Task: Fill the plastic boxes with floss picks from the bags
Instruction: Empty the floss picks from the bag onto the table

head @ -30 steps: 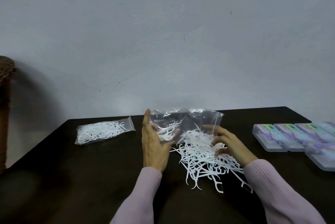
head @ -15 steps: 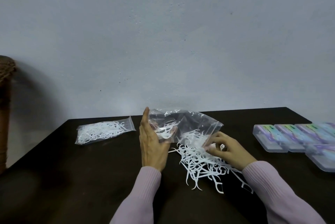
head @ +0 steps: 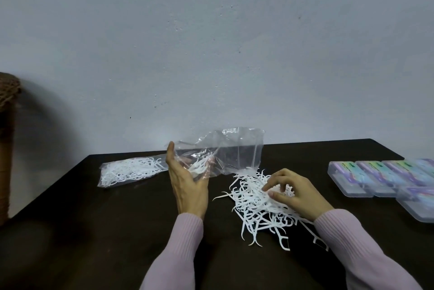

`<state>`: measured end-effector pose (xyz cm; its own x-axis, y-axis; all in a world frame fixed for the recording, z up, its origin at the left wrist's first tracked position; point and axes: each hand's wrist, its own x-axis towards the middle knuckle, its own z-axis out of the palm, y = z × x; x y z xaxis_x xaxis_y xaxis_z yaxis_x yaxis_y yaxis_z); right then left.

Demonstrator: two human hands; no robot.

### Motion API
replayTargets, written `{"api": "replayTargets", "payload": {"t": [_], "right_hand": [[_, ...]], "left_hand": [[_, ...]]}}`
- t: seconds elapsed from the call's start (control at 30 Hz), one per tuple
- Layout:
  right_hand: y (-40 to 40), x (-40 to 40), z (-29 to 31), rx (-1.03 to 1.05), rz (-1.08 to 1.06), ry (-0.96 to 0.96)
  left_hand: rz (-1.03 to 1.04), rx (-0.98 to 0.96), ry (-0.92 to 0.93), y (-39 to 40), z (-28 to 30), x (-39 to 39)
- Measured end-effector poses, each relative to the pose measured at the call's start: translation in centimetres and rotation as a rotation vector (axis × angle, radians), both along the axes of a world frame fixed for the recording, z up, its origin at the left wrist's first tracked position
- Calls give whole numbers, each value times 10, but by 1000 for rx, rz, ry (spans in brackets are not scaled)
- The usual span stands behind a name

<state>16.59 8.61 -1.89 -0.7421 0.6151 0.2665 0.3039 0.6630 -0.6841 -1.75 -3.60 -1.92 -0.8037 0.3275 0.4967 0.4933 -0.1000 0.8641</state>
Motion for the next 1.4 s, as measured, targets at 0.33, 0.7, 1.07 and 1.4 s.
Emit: {"api": "replayTargets", "payload": {"t": [0.33, 0.7, 1.07, 1.4], "right_hand": [[-1, 3, 6, -24, -122, 319], [1, 2, 4, -44, -66, 253], [-10, -1, 7, -303, 107, 366], [-8, 2, 11, -228, 142, 344]], "left_hand": [[-166, -65, 42, 2, -2, 12], [-143, -147, 134, 8, -13, 4], [-208, -391, 399, 3, -12, 11], [-103, -193, -215, 3, -2, -2]]}}
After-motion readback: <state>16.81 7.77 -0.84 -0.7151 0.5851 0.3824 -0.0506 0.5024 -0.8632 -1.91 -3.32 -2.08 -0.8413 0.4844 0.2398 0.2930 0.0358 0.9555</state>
